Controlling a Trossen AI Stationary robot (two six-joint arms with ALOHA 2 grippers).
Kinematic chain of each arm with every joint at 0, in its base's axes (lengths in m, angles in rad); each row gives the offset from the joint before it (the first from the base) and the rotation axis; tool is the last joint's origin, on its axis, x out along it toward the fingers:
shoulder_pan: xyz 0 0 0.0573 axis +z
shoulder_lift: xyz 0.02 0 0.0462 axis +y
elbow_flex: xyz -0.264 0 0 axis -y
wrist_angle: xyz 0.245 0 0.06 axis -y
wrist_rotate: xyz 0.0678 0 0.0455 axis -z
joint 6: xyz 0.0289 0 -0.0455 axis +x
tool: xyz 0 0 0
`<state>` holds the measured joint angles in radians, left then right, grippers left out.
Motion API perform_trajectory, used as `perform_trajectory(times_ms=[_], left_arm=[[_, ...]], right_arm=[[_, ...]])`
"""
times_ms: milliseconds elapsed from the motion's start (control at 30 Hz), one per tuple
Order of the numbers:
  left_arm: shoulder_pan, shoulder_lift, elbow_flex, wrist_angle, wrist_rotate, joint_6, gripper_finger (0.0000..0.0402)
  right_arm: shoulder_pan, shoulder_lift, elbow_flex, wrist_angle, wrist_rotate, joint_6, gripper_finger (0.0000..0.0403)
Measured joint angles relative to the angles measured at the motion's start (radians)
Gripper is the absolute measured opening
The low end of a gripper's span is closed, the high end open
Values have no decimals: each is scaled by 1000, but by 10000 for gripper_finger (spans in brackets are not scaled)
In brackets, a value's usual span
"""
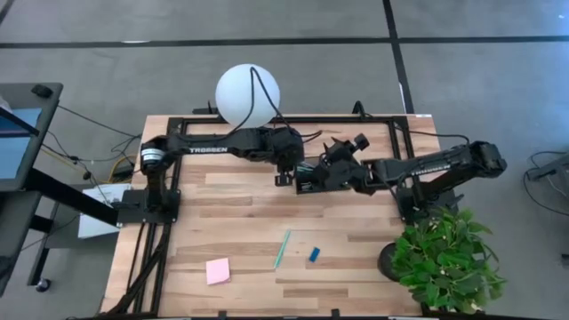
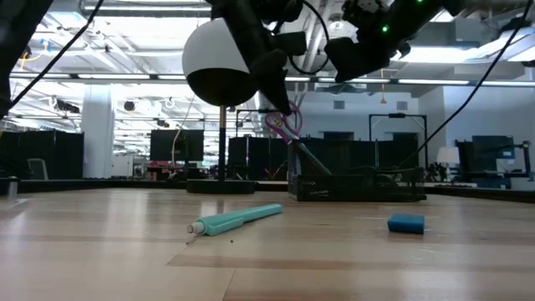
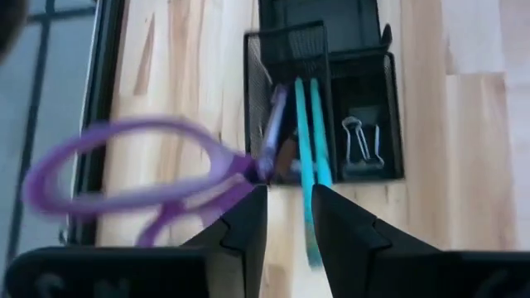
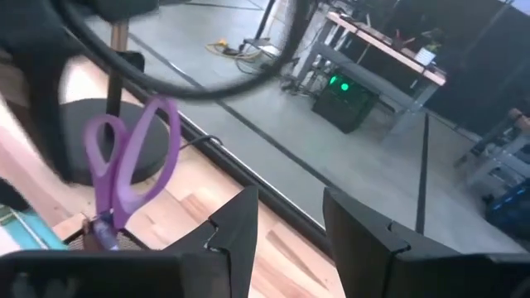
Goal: Pick and place office supplies into organizer
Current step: Put the light blue pen into the black desk organizer
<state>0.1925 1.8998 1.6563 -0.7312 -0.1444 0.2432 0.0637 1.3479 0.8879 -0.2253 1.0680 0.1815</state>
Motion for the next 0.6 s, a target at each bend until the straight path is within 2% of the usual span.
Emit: perform_trajectory(times_ms=[67, 200, 333, 433, 500, 600], left_arm=[[0, -7, 32, -78, 21, -56, 94], [-5, -45, 101, -293, 149, -139, 89], [-42, -141, 107, -361, 127, -209, 87], [-104, -230, 82, -354, 29, -314, 87], [-170, -283, 39, -349, -40, -377, 87], [-304, -351, -73, -323, -177, -498, 87]], right_arm=[[-12, 0, 0, -5, -24, -5, 131], [-39, 0, -54, 47, -93, 16, 131], [-81, 0, -109, 176, -239, -59, 131], [-108, 0, -130, 333, -465, -161, 131], [-121, 0, -129, 412, -697, -230, 131], [-128, 0, -129, 428, -1083, -338, 131]])
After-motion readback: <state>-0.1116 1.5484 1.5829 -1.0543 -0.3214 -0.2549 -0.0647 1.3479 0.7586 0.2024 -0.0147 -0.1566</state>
